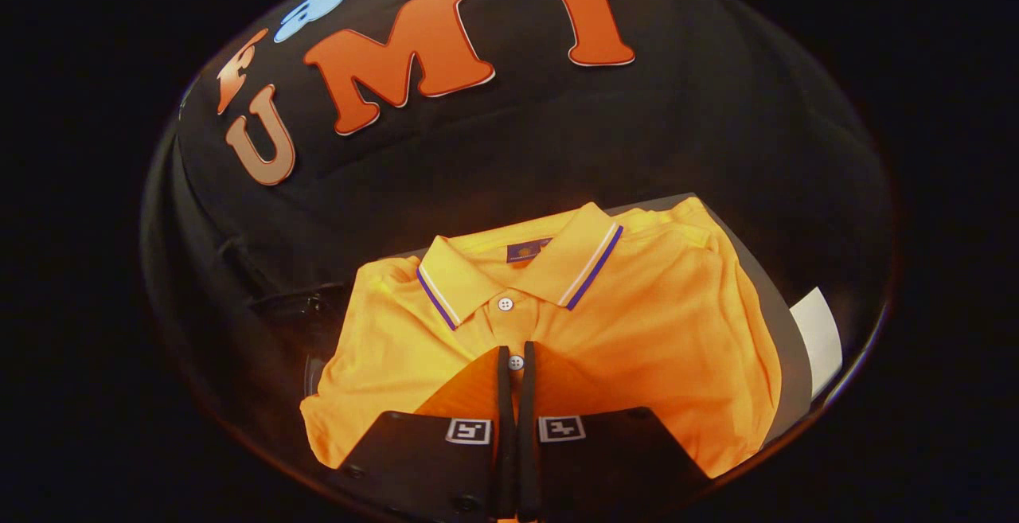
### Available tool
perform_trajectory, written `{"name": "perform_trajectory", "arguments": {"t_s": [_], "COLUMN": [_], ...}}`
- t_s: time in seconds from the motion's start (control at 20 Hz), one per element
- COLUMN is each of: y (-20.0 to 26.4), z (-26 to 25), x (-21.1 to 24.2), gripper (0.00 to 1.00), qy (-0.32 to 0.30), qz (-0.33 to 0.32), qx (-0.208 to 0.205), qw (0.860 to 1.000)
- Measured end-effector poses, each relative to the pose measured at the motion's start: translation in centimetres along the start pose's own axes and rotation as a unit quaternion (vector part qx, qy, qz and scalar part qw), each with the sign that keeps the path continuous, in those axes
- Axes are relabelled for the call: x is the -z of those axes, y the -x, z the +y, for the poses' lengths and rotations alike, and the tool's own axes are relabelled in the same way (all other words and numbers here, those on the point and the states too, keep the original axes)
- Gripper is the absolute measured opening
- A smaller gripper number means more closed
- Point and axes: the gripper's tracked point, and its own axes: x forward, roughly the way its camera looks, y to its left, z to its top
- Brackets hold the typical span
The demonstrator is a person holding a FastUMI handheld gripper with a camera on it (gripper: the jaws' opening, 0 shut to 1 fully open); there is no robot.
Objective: Put the clothes into the washing machine and then close the washing machine lid.
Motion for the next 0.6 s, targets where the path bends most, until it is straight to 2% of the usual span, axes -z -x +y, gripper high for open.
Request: {"name": "perform_trajectory", "arguments": {"t_s": [0.2, 0.35, 0.5, 0.6], "y": [1.7, 3.4, 5.6, 6.5], "z": [0.6, 0.9, 4.1, 5.9], "x": [-1.7, -3.0, -4.4, -5.5], "gripper": [0.08, 0.08, 0.08, 0.08], "qy": [-0.047, -0.049, -0.059, -0.057], "qz": [-0.041, -0.073, -0.1, -0.122], "qx": [-0.047, -0.057, -0.082, -0.086], "qw": [0.997, 0.995, 0.99, 0.987]}}
